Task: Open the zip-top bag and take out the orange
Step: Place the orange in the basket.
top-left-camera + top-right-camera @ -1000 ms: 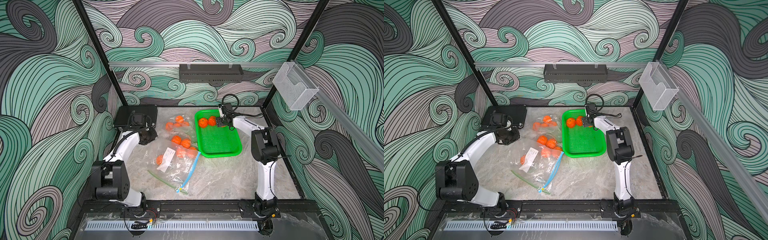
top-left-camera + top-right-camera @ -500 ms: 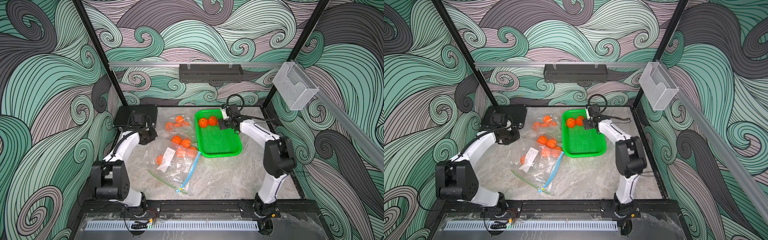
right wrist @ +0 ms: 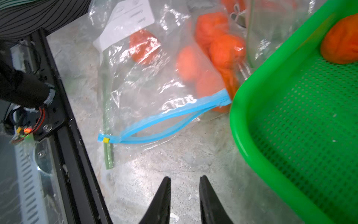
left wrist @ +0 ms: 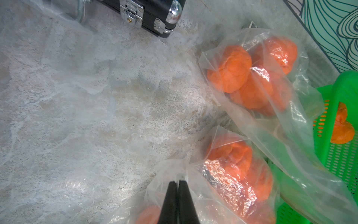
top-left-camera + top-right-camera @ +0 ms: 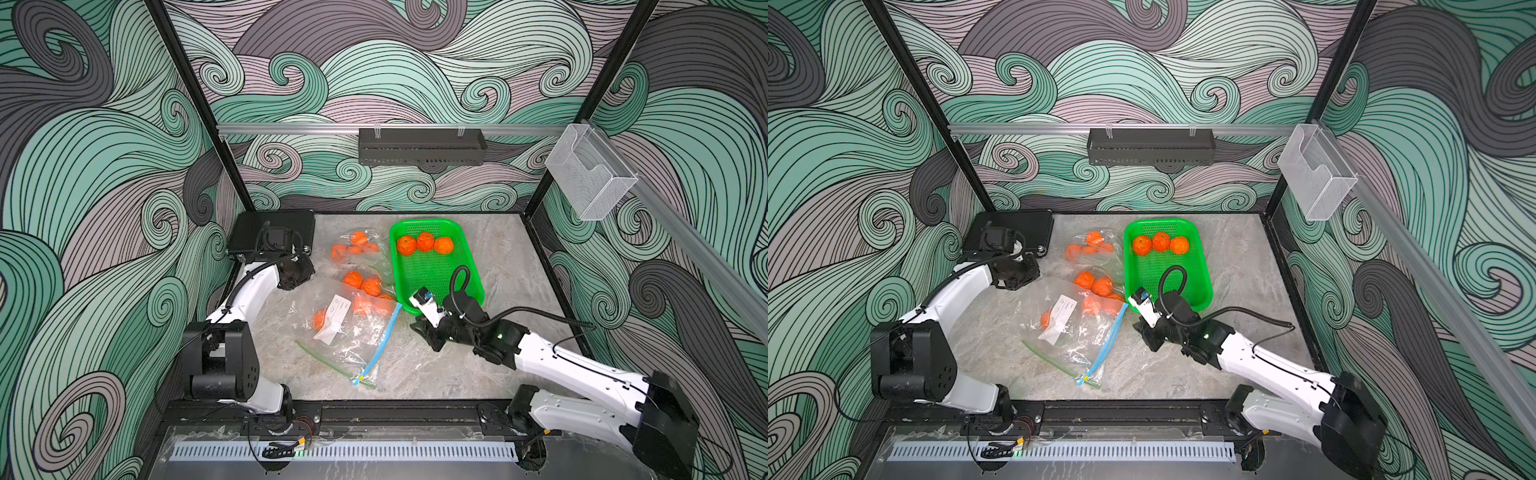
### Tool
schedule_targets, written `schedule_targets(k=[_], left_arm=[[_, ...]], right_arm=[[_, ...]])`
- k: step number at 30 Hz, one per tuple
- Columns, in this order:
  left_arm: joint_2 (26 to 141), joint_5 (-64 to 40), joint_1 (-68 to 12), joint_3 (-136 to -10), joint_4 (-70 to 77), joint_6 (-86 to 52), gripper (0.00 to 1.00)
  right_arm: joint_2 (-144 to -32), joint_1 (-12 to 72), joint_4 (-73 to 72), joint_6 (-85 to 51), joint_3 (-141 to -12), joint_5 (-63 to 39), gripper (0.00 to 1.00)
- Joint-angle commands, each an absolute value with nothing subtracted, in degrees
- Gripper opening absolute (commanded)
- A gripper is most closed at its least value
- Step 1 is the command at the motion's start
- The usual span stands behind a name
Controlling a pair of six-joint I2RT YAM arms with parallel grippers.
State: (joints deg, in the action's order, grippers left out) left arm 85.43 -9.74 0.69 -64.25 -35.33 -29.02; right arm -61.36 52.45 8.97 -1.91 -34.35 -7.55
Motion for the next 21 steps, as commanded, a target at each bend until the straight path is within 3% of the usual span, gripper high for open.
schedule_targets(k=[1, 16, 21], left_arm=[[85.39, -10.28, 1.14, -64.25, -36.13, -29.43, 0.0], [85.43, -10.64, 1.14, -64.25, -36.21, -29.44, 0.0], [85.84, -10.55, 1.14, -64.16, -36.26, -29.61, 0.0]], right_arm=[[-62.9, 55.3, 2.76, -0.71, -33.5, -8.87, 0.27], [-92.67, 57.4, -14.61, 5.87, -44.48, -14.13, 0.23], [-100.69, 57.47, -19.48, 11.22, -50.01, -21.28, 0.33]])
